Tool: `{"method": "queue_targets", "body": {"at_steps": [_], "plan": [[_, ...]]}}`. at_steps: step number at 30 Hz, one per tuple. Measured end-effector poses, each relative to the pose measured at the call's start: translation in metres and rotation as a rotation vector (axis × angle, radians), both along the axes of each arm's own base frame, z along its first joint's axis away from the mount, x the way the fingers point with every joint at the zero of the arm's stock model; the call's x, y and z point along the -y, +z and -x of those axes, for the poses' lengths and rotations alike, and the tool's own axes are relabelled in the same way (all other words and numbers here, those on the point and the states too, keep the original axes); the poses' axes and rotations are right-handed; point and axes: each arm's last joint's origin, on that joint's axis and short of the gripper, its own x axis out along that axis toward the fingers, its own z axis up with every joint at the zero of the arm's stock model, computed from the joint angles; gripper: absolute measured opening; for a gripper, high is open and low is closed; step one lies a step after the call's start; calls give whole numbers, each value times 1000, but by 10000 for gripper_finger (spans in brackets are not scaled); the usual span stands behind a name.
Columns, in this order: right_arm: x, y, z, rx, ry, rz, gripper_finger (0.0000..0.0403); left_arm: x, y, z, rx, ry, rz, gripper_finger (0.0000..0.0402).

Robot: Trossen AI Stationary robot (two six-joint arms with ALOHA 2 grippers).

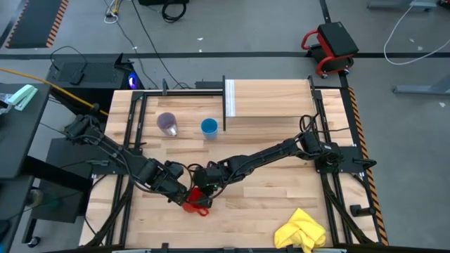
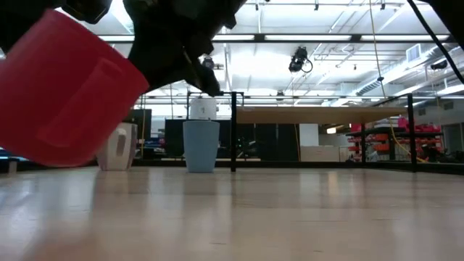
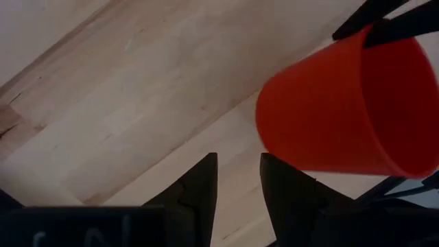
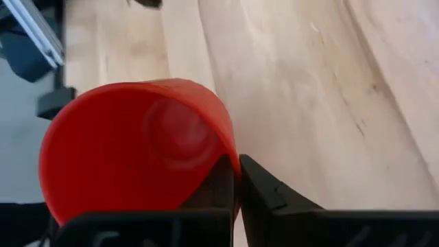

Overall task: Stack small to large cups/mugs on shelf
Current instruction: Put the red mug on the shelf

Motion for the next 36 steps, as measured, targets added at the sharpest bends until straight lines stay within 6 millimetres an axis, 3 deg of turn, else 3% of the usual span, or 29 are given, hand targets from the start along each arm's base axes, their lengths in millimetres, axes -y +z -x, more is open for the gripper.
{"method": "queue_targets", "body": {"at_steps": [5, 13, 21, 28, 36], "plan": [[8, 13, 7, -107, 7, 90, 7, 0, 0, 0, -4, -1, -5, 110], [17, 41, 37, -422, 79, 247, 7, -3, 0, 2, -9, 4, -47, 111], [31, 75, 61, -591, 115, 305, 6, -4, 0, 1, 28, 17, -90, 103], [69, 129, 82, -479, 6, 298, 6, -3, 1, 0, 52, -2, -108, 98], [138, 207, 138, -281, -291, 281, 6, -4, 1, -1, 66, -25, -126, 90]]}}
